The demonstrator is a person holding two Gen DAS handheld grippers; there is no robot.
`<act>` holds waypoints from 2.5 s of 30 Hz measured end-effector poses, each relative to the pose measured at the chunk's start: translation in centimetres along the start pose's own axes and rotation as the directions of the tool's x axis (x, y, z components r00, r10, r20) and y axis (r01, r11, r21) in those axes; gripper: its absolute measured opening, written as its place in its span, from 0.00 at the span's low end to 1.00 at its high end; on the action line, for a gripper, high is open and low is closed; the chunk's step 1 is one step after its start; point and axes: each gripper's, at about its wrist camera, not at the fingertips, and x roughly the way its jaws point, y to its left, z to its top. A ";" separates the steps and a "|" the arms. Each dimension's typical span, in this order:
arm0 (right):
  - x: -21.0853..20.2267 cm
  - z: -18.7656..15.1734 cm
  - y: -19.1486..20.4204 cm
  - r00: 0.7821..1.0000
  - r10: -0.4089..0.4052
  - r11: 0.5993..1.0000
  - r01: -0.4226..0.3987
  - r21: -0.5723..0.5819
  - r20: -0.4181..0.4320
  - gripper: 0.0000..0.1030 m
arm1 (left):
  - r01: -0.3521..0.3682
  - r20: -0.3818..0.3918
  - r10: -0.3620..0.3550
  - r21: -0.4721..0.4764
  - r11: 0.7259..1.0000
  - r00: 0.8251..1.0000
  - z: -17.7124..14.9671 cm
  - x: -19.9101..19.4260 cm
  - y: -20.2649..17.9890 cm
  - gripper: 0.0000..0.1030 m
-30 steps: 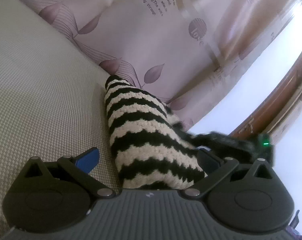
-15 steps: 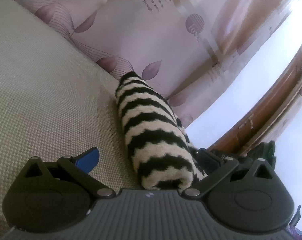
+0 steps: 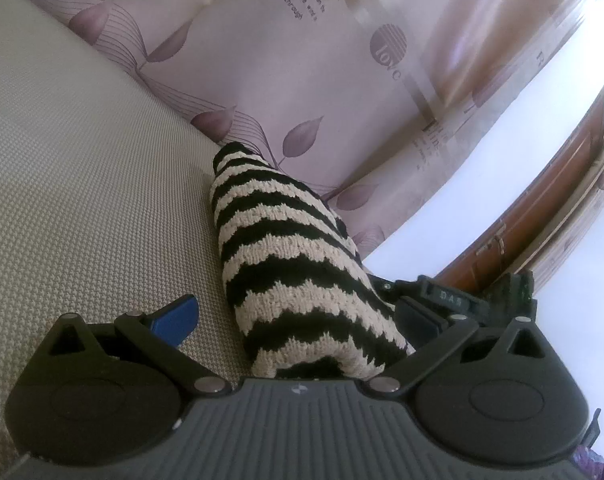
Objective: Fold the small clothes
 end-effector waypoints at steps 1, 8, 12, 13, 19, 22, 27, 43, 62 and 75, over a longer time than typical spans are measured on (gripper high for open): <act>0.1 0.1 0.0 1.000 0.024 1.000 -0.024 0.005 -0.008 0.47 | 0.000 0.000 0.000 0.000 1.000 1.000 0.0 0.0 0.0 1.00; 0.3 0.3 1.0 0.999 0.047 0.998 -0.048 -0.041 -0.013 0.23 | -0.001 0.000 0.001 0.000 1.000 1.000 -0.1 0.0 -0.1 1.00; 1.0 0.7 0.5 0.998 0.062 0.998 -0.063 -0.020 -0.030 0.44 | -0.001 0.000 0.001 0.000 1.000 1.000 -0.1 0.0 -0.1 1.00; 1.2 0.7 0.4 0.998 0.056 0.998 -0.056 -0.006 -0.032 0.55 | -0.001 0.000 0.001 0.000 1.000 1.000 -0.1 0.0 -0.1 1.00; 2.1 0.9 -0.2 0.997 0.070 0.997 -0.069 0.047 -0.029 0.22 | -0.002 0.001 0.002 0.002 1.000 1.000 -0.1 -0.1 -0.1 1.00; 1.0 1.8 0.6 0.999 0.036 0.999 -0.036 -0.003 0.020 0.13 | -0.005 0.005 0.005 0.000 1.000 1.000 -0.1 -0.1 0.1 1.00; -3.3 5.3 0.1 0.992 0.031 0.999 -0.029 -0.018 0.124 0.12 | -0.009 0.009 0.009 -0.002 1.000 1.000 -0.2 -0.1 0.2 1.00; -3.7 3.4 -11.2 0.999 -0.014 0.994 0.009 0.108 0.047 0.16 | -0.021 -0.003 0.021 0.026 0.999 1.000 0.0 0.0 0.2 1.00; -7.5 -0.9 -0.9 0.998 -0.001 0.916 0.026 -0.401 0.061 0.26 | -0.154 0.128 0.120 0.294 0.943 0.984 2.3 7.1 -13.0 0.79; -9.5 -2.8 -5.2 0.995 0.053 0.957 -0.027 -0.287 0.082 0.25 | -0.241 0.071 0.234 0.438 0.866 0.970 -2.1 11.5 -11.5 0.46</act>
